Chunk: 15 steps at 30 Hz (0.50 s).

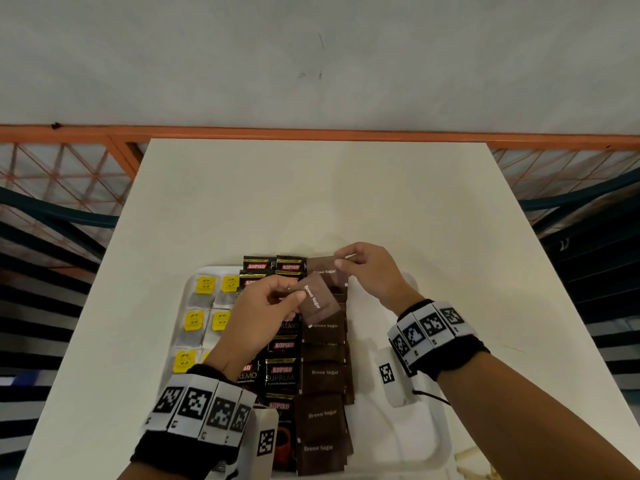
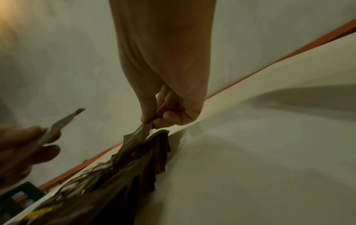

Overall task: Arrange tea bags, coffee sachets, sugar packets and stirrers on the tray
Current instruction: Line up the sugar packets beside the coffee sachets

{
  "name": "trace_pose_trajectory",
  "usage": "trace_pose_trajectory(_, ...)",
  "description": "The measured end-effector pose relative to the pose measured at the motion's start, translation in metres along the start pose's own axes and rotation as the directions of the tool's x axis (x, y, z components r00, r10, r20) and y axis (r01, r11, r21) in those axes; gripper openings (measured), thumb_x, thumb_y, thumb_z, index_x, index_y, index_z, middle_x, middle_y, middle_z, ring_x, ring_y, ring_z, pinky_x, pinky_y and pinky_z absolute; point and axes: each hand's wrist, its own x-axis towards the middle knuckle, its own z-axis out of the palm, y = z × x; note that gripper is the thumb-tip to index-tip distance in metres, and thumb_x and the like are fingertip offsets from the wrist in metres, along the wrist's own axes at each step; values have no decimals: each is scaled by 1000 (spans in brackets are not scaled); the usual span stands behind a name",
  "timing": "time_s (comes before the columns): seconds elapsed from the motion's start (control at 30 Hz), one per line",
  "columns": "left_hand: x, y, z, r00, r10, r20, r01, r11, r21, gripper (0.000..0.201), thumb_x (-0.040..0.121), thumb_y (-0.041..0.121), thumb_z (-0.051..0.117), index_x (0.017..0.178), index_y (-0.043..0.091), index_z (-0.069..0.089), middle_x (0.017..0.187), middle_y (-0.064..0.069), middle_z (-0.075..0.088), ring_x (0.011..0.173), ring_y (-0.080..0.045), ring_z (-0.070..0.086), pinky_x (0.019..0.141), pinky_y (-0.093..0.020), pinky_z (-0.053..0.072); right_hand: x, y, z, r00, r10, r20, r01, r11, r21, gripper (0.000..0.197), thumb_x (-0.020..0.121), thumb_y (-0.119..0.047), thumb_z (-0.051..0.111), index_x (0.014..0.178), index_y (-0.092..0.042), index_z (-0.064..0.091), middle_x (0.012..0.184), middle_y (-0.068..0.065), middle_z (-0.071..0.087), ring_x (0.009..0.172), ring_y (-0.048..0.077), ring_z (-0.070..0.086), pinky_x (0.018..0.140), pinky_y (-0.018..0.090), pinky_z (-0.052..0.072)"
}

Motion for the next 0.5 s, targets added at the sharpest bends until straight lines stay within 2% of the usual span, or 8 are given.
trace_pose_trajectory(0.07,5,-2,3,1000,-9,-2,9,999,43,16,88,10,60,102,14,67,89,-7,70,74,-17,65,72,-27,57,1,4,4,999,-13,-42,11,999,-42,9,82,-13,67,91,-13,67,74,-5,63,70,7,57,67,14,42)
trace_pose_trajectory(0.13,10,-2,6,1000,3,-11,-2,995,96,17,88,11,60,103,14,68,87,-8,70,75,-20,67,75,-31,57,0,7,8,994,-45,-96,35,994,-107,11,82,-14,68,93,-12,67,80,-5,62,74,4,55,68,9,40)
trace_pose_trajectory(0.23,15,-1,10,1000,4,-9,-3,993,115,11,88,10,60,94,15,67,80,-4,69,71,-16,65,70,-23,55,-1,11,9,980,-96,-174,65,982,-179,14,82,-15,67,95,-11,66,85,0,57,74,9,51,67,9,38)
trace_pose_trajectory(0.3,16,0,13,999,-48,-9,48,998,42,8,87,8,61,86,16,63,77,-4,67,71,-17,65,70,-24,55,-4,13,7,967,-127,-222,77,972,-223,12,83,-18,65,95,-15,65,84,-1,54,70,5,48,64,5,37)
trace_pose_trajectory(0.37,17,1,15,995,-101,-14,101,995,18,4,86,9,62,90,12,62,76,-4,67,72,-17,65,71,-27,55,-8,13,5,959,-142,-244,87,971,-225,7,85,-19,63,92,-17,64,83,-3,54,68,2,47,65,3,37)
trace_pose_trajectory(0.5,19,-2,19,993,-116,-31,119,983,139,8,87,13,61,91,9,67,71,-3,67,63,-10,59,66,-25,51,-20,16,3,963,-133,-236,88,977,-192,4,86,-17,61,86,-19,64,83,-4,57,67,2,48,64,3,37)
